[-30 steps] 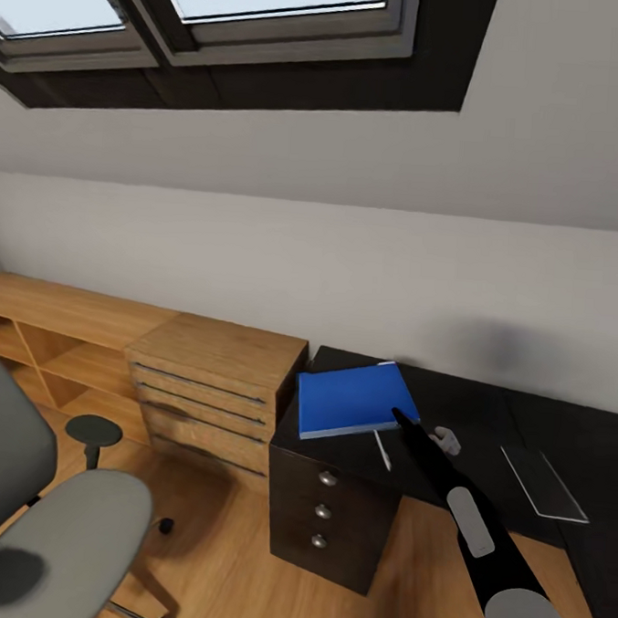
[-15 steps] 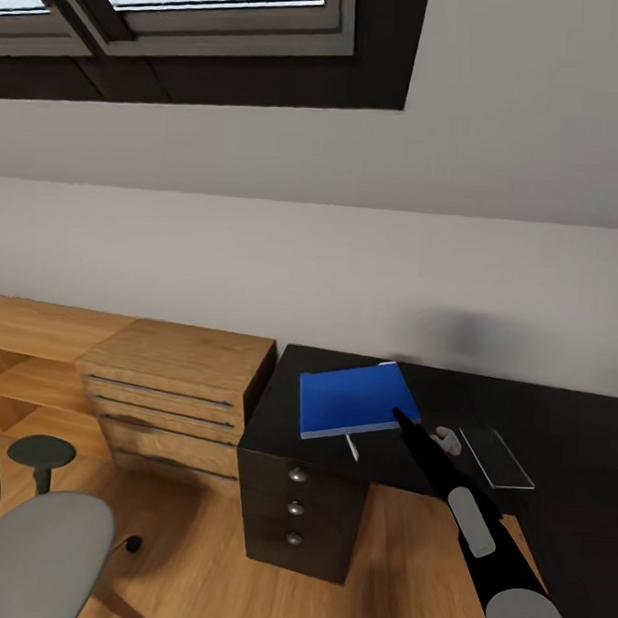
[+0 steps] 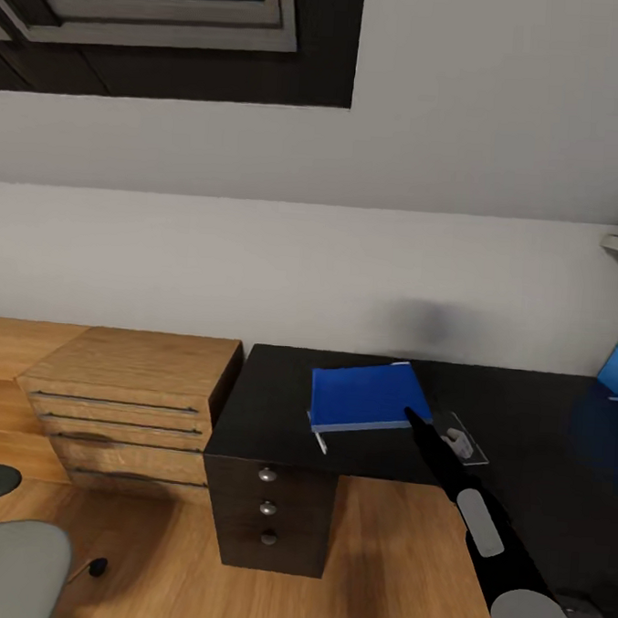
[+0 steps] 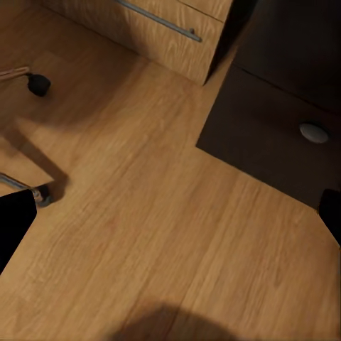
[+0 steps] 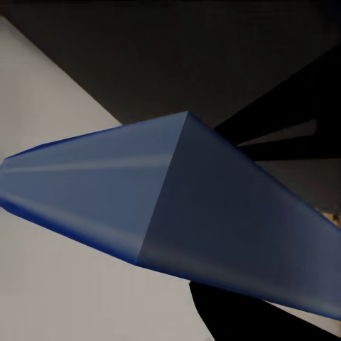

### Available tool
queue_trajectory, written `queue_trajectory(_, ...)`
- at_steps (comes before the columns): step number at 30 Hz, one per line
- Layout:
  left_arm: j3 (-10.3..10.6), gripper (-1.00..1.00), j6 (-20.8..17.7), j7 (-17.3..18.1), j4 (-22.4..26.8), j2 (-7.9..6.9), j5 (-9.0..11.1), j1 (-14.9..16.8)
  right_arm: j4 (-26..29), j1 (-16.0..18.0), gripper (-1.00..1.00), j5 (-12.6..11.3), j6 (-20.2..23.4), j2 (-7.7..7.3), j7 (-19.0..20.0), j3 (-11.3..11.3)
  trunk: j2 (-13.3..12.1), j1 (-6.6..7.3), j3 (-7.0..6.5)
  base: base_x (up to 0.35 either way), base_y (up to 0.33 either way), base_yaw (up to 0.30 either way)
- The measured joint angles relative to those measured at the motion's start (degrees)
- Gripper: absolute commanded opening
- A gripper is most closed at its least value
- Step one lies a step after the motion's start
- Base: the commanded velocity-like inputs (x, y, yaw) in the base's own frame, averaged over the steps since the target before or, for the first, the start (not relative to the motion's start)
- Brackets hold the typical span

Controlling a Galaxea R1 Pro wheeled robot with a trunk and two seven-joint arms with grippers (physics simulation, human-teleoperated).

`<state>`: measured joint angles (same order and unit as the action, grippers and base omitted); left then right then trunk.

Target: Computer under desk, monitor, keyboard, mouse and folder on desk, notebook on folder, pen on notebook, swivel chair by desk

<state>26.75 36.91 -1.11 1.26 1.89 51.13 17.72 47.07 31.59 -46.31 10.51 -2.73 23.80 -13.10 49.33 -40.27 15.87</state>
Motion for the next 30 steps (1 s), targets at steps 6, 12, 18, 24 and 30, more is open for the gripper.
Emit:
queue_trajectory(6, 0.0, 1.0, 0.0, 0.0, 0.0, 0.02, 0.0, 0.0, -0.05, 0.0, -1.0, 0.0, 0.01, -0.14, 0.0, -0.4, 0.0, 0.0, 0.0, 0.0, 0.0, -0.257)
queue_trajectory(12, 0.0, 1.0, 0.0, 0.0, 0.0, 0.03, 0.0, 0.0, -0.06, 0.0, -1.0, 0.0, -0.01, -0.19, 0.0, -0.45, 0.0, 0.0, 0.0, 0.0, 0.0, -0.257)
queue_trajectory(18, 0.0, 1.0, 0.0, 0.0, 0.0, 0.0, 0.0, 0.0, -0.12, 0.0, -1.0, 0.0, -0.01, -0.19, 0.0, -0.46, 0.0, 0.0, 0.0, 0.0, 0.0, -0.248)
queue_trajectory(24, 0.0, 1.0, 0.0, 0.0, 0.0, 0.03, 0.0, 0.0, -0.16, -0.01, -1.0, 0.0, -0.01, -0.19, 0.0, -0.46, 0.0, 0.0, 0.0, 0.0, 0.0, -0.241)
queue_trajectory(30, 0.0, 1.0, 0.0, 0.0, 0.0, 0.03, 0.0, 0.0, -0.16, -0.02, -1.0, -0.03, -0.01, -0.19, 0.0, -0.46, 0.0, 0.0, 0.0, 0.0, 0.0, -0.24)
